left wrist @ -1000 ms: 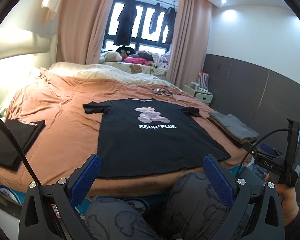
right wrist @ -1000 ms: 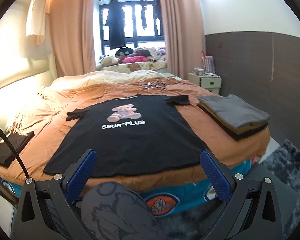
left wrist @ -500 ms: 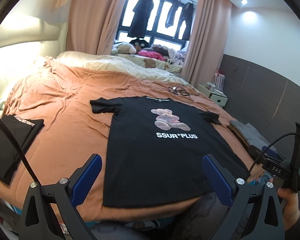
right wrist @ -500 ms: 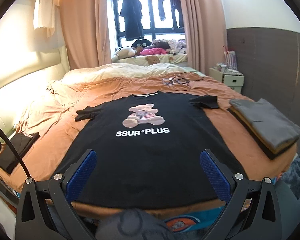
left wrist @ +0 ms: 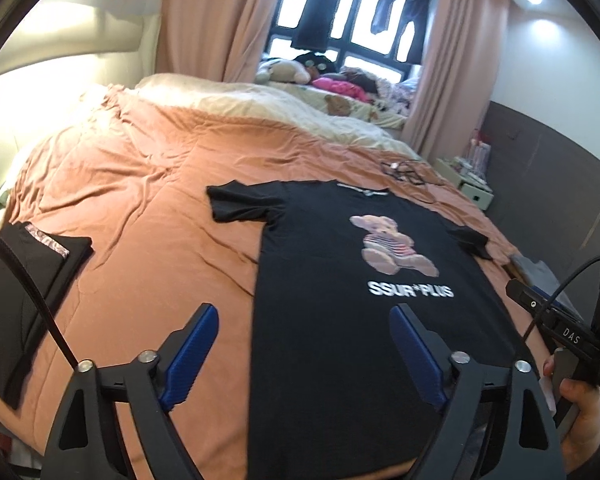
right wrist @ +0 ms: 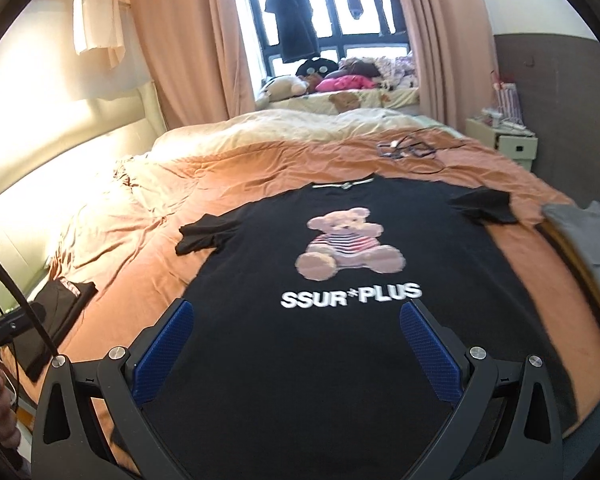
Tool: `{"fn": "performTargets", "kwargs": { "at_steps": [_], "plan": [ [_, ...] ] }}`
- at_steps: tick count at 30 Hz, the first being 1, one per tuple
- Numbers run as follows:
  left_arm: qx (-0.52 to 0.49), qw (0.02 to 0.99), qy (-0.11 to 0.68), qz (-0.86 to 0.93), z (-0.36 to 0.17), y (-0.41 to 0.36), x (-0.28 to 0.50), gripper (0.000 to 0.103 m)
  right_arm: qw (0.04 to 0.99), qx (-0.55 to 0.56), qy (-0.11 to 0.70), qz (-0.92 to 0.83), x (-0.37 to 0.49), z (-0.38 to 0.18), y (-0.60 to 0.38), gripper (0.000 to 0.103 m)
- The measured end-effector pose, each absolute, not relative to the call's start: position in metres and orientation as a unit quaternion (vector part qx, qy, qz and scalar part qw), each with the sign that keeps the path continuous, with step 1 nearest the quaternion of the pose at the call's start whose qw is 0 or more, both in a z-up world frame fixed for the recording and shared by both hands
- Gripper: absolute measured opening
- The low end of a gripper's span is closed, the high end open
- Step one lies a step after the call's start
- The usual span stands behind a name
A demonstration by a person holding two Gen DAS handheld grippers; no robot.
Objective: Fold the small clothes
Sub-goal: 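Move both tools down toward the black T-shirt's sleeve and side edge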
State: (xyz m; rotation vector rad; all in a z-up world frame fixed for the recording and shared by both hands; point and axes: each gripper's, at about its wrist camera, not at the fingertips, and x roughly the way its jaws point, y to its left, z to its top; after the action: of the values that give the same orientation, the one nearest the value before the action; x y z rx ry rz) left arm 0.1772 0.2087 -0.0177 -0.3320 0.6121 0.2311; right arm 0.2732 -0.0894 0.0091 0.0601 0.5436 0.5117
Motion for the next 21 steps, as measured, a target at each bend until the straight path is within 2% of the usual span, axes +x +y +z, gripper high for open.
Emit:
{"fn": "performTargets", "kwargs": {
  "at_steps": [4, 6, 13, 14, 15, 21],
  "plan": [
    [-0.179, 0.923, 0.316, 0.129, -0.029, 0.238, 0.209, 0.079, 0.918, 0.082, 0.276, 0.271, 0.310, 0.007, -0.070, 0.096],
    [-0.187, 0.917, 0.326, 0.134, -0.036, 0.253, 0.227, 0.077, 0.912, 0.091, 0.286, 0.278, 0.327, 0.005, -0.061, 0.087],
    [-0.203, 0.904, 0.346, 0.150, -0.052, 0.297, 0.283, 0.070, 0.893, 0.116, 0.330, 0.284, 0.407, -0.001, -0.034, 0.080],
    [-0.207, 0.901, 0.349, 0.151, -0.055, 0.304, 0.292, 0.066, 0.890, 0.120, 0.335, 0.287, 0.417, -0.003, -0.032, 0.078],
    [-0.211, 0.899, 0.352, 0.152, -0.057, 0.310, 0.300, 0.063, 0.888, 0.121, 0.338, 0.288, 0.423, -0.002, -0.029, 0.073],
    [-0.228, 0.886, 0.368, 0.163, -0.073, 0.347, 0.352, 0.060, 0.877, 0.129, 0.360, 0.292, 0.473, -0.006, 0.007, 0.060]
  ]
}}
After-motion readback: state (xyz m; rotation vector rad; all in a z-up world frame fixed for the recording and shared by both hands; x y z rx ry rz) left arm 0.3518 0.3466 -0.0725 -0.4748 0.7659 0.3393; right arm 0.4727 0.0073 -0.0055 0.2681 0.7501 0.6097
